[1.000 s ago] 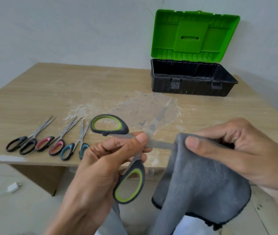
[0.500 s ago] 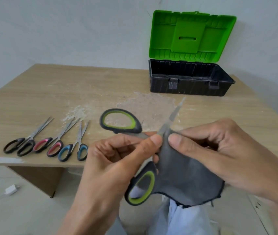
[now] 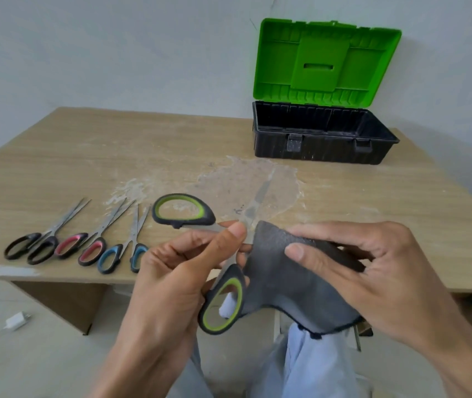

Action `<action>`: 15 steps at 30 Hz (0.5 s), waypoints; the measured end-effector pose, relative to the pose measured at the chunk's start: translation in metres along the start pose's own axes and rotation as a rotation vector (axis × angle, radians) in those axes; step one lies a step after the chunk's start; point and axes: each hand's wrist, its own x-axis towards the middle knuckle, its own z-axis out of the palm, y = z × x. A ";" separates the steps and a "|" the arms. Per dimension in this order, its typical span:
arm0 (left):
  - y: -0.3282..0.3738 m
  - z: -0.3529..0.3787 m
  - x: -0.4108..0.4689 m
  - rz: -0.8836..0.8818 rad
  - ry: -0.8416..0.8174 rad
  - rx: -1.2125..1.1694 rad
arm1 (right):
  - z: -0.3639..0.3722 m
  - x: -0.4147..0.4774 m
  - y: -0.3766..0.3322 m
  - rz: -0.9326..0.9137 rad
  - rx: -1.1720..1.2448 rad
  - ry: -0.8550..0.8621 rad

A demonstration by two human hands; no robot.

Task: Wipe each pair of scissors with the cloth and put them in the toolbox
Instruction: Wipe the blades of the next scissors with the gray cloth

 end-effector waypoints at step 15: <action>0.001 0.002 -0.005 0.129 -0.073 0.071 | 0.008 0.006 -0.010 0.172 0.179 -0.257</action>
